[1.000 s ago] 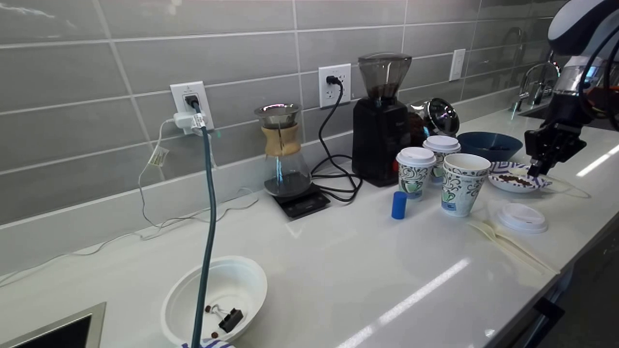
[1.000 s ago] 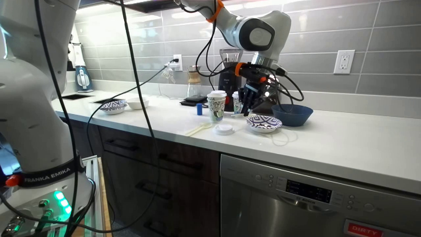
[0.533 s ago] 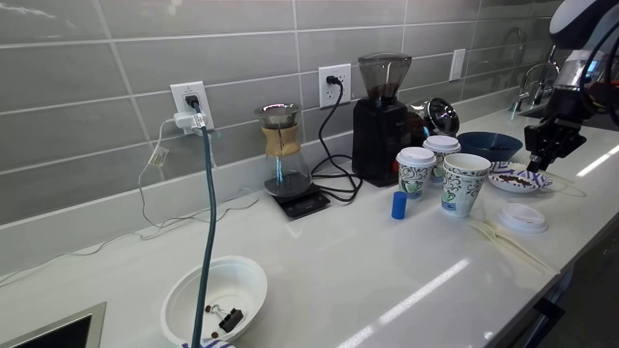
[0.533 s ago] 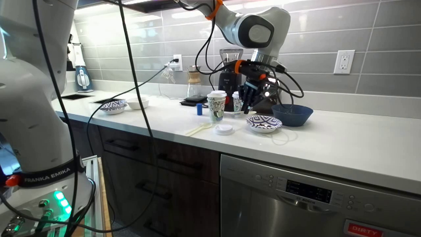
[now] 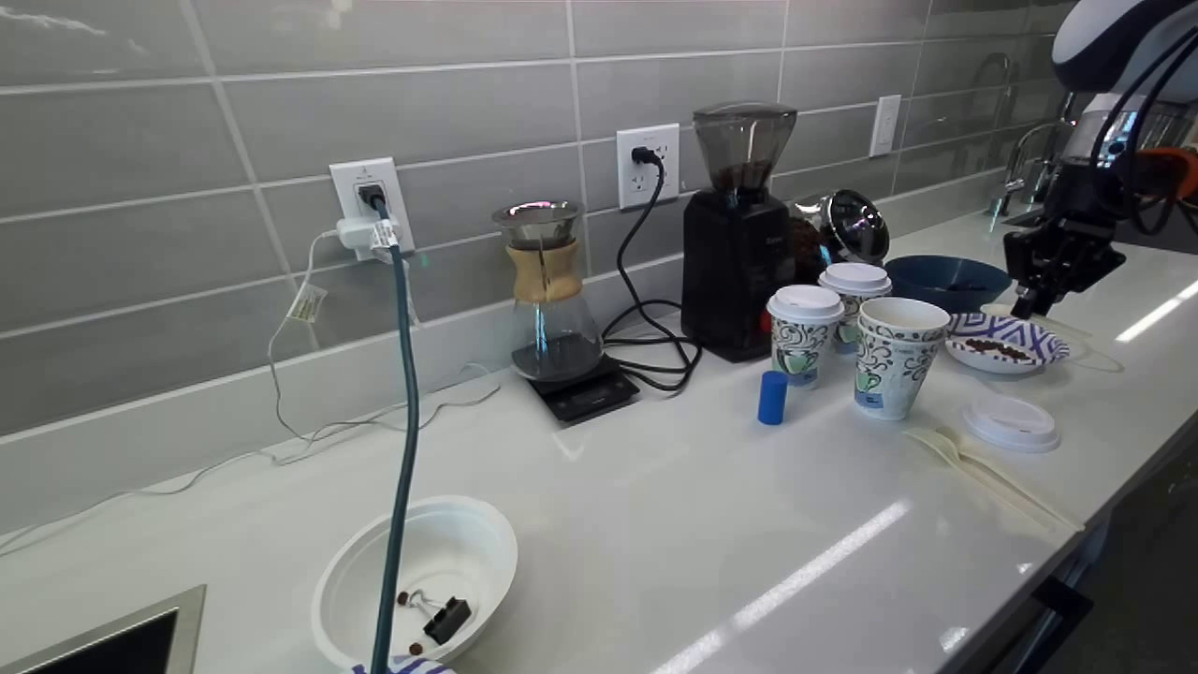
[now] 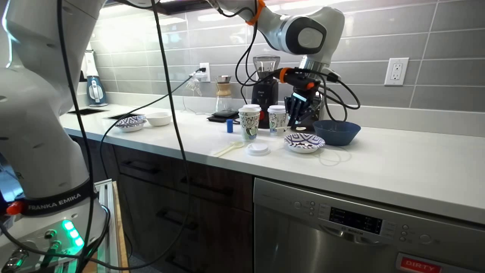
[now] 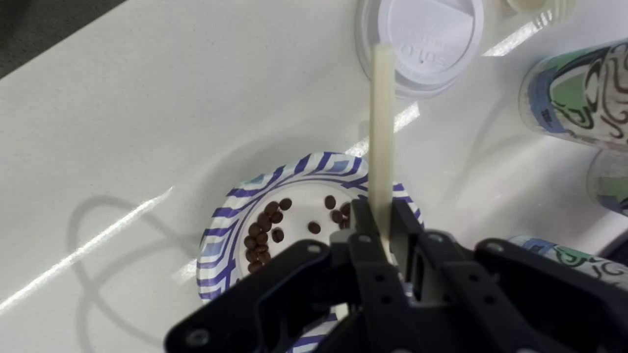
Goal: Use the white spoon to place some contents from the black and white bowl into the open coffee cup
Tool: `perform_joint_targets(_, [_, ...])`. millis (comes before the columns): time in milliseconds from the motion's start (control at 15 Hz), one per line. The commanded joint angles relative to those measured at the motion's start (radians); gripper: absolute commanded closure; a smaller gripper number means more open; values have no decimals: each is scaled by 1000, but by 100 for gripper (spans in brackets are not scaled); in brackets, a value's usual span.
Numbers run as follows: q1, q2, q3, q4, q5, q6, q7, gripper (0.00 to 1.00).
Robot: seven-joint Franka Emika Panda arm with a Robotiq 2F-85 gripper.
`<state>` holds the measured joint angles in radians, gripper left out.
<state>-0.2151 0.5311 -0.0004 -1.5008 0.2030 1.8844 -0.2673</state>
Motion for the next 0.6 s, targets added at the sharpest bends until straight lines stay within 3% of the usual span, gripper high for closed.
perform_joint_targets(0, [16,101,-19,158,-21,-108,66,97])
perform_joint_targets(533, [10,260,-12,365,-16,-236,95,97])
